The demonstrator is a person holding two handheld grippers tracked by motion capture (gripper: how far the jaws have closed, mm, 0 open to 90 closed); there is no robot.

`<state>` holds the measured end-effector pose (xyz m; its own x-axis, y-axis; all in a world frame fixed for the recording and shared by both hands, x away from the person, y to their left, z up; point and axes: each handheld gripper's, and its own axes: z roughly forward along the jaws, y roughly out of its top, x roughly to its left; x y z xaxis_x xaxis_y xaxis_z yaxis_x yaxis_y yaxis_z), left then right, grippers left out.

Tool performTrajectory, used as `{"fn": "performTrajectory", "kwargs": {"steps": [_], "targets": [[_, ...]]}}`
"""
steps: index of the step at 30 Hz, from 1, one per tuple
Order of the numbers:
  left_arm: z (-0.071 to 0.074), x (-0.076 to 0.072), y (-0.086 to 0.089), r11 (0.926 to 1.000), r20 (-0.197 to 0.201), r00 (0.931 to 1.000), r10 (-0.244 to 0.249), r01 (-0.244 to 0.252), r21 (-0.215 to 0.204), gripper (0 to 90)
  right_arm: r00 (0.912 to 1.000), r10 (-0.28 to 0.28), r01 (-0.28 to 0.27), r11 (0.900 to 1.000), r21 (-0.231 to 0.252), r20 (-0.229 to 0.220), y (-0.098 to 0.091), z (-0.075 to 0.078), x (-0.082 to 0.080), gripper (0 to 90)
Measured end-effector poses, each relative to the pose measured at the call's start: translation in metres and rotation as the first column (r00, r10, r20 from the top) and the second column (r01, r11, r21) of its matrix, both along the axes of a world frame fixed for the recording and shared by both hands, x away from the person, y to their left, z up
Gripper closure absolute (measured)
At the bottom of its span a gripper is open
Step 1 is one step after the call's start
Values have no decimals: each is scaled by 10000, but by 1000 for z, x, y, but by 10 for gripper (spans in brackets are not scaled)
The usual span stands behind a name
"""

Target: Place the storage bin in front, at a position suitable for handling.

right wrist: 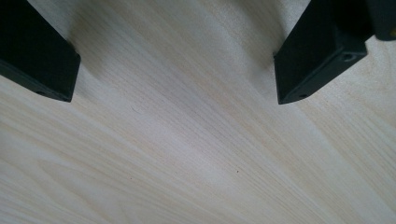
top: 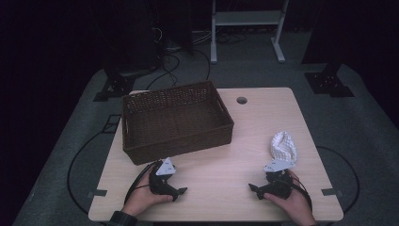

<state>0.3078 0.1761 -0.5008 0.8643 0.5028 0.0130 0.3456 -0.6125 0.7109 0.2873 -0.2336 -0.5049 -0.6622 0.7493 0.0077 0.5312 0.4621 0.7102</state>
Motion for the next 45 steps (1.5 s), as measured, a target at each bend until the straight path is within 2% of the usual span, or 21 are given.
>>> {"fn": "performTrajectory", "kwargs": {"steps": [8,10,16,19,20,25,27,33,40,45], "targets": [[0,-1,2,10000,34,10000,-43,43,-28,7,9998,197,-197,9998,-10,-1,-2,0,-2,0],[1,-2,2,9999,45,10000,-10,11,-100,36,9998,195,-195,9998,-14,1,-2,0,-2,0],[6,0,3,9998,-115,9999,-112,114,174,136,9999,156,-156,9999,-19,-1,-2,0,-3,0],[7,0,2,9997,-194,9997,-147,150,171,144,9999,162,-162,9999,-20,-5,-3,0,-3,0],[8,-1,1,9987,-185,9990,-401,407,291,153,9999,170,-170,9999,-21,0,-3,0,-3,0],[10,1,2,9983,-344,9978,-569,574,138,177,9999,166,-166,9999,-18,-3,-3,0,-3,0],[13,2,2,9984,-358,9980,-515,507,-242,201,9999,142,-142,9999,-16,3,-3,0,-4,0],[18,3,2,9965,-409,9957,-826,819,-166,224,9999,146,-146,9999,-10,3,-3,0,-5,0],[23,0,4,9965,-244,9966,-793,786,-287,247,9999,161,-161,9999,-22,-8,-4,0,-7,0],[27,1,6,9964,-284,9967,-762,751,-381,264,9998,181,-181,9998,-15,1,-4,0,-7,0]]}}
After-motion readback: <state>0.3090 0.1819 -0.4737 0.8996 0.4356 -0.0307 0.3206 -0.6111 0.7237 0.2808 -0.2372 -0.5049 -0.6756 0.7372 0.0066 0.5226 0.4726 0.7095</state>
